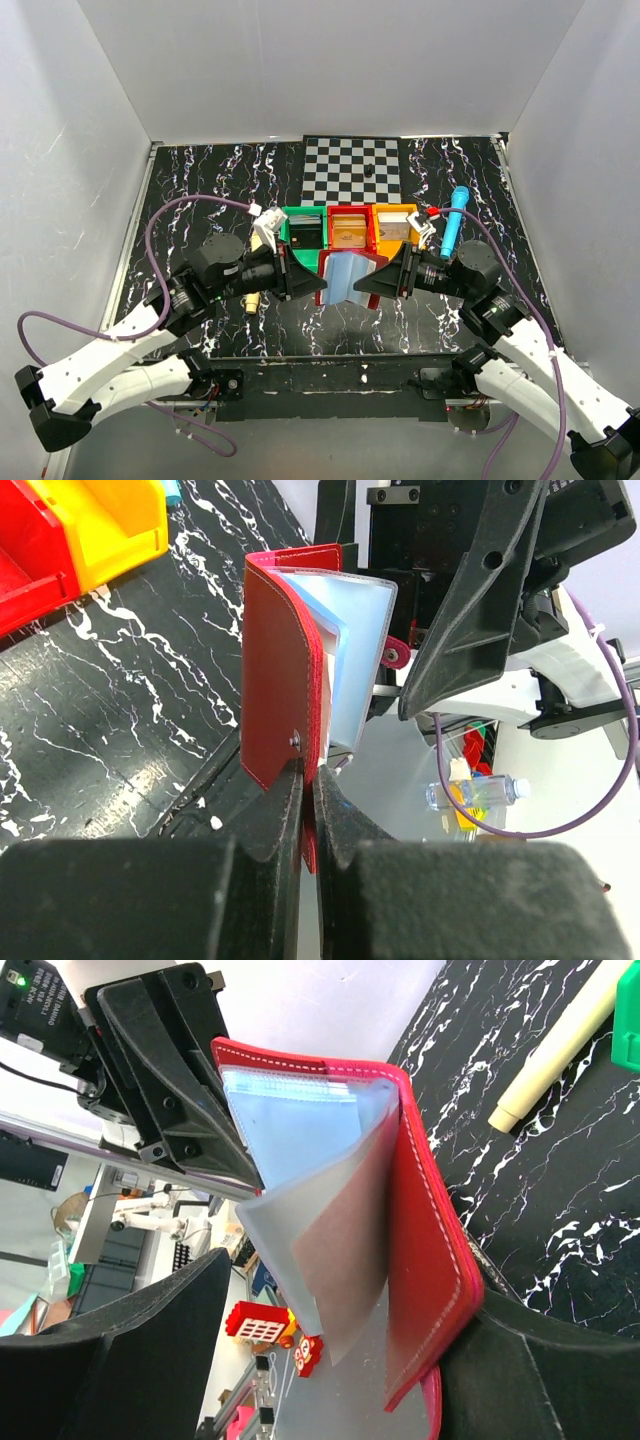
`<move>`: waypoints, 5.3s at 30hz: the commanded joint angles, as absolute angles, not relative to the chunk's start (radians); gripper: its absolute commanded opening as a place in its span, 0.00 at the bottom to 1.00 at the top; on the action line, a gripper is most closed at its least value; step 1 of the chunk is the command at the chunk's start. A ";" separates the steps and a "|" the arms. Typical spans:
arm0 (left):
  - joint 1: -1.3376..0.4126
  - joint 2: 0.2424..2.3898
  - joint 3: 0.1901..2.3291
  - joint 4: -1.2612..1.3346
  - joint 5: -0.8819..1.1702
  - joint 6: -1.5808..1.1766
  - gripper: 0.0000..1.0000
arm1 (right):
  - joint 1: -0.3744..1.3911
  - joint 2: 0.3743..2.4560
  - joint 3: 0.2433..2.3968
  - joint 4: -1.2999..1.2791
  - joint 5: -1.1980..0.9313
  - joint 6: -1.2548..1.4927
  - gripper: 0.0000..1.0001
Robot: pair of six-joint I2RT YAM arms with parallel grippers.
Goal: Take the credit cards out of the card holder
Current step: Open the card holder at the center of the board, then place the card holder at the center of the board.
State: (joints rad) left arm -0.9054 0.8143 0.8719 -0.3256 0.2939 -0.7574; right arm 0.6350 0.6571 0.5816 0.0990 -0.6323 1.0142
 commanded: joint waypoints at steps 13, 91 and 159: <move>-1.006 0.985 1.121 -0.517 0.141 -0.677 0.00 | 0.630 0.690 0.664 -0.041 -0.592 0.905 0.81; -1.052 0.399 0.422 -0.463 -0.331 -1.115 0.68 | 0.634 0.957 0.456 0.198 -0.600 0.865 0.01; -1.052 0.738 0.476 -0.195 -0.170 -0.962 0.67 | 0.834 1.038 0.618 -0.376 -0.258 0.652 0.49</move>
State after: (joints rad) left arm -1.0496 0.7246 0.4484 -0.2001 -0.1810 -0.9756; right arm 0.8139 0.9771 0.6418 -0.4358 -0.2539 0.6498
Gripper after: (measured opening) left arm 0.670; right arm 0.497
